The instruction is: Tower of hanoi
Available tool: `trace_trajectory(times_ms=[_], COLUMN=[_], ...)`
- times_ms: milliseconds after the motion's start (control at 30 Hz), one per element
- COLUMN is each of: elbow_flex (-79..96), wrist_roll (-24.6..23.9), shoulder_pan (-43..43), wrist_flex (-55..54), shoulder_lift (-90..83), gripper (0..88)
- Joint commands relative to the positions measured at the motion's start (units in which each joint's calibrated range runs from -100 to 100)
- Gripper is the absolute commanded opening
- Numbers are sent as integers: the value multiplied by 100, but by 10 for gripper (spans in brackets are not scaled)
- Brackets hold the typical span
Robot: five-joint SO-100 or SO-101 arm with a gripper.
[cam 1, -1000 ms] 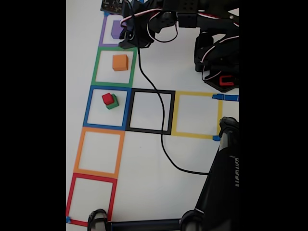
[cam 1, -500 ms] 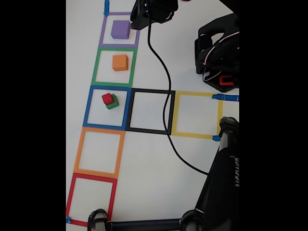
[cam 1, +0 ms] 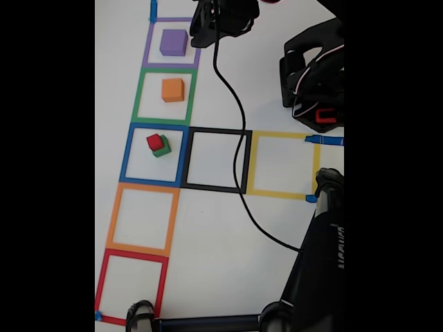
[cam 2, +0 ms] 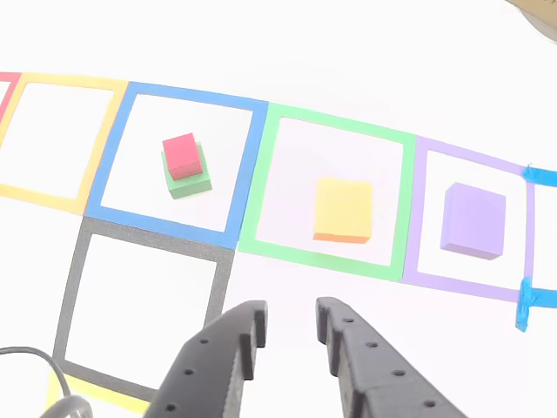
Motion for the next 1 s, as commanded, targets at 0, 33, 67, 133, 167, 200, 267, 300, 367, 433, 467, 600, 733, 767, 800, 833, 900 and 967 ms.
trace_trajectory(times_ms=[0, 33, 67, 133, 167, 200, 267, 300, 367, 433, 467, 600, 733, 767, 800, 833, 900, 967], elbow_flex=[1459, 1850, 2195, 2950, 3350, 3723, 4477, 4923, 5804, 6414, 6659, 7586, 8104, 8177, 8259, 8323, 8432, 8459], wrist_roll=[18, 18, 18, 18, 18, 18, 18, 18, 18, 18, 18, 18, 18, 18, 18, 18, 18, 18], shoulder_pan=[-184, -222, -251, -309, -337, -337, -347, -347, -347, -347, -347, -405, -453, -453, -462, -481, -510, -577], wrist_flex=[-1064, -1371, -1671, -2416, -2853, -3266, -4262, -4853, -6189, -7169, -7614, -9371, -10465, -10699, -10983, -11266, -11833, -12375], shoulder_lift=[-684, -805, -894, -1055, -1095, -1128, -1144, -1128, -1079, -942, -813, -361, 116, 261, 447, 641, 1068, 1545], gripper=[131, 172, 204, 226, 242, 251, 264, 267, 273, 281, 285, 309, 311, 310, 309, 309, 308, 308])
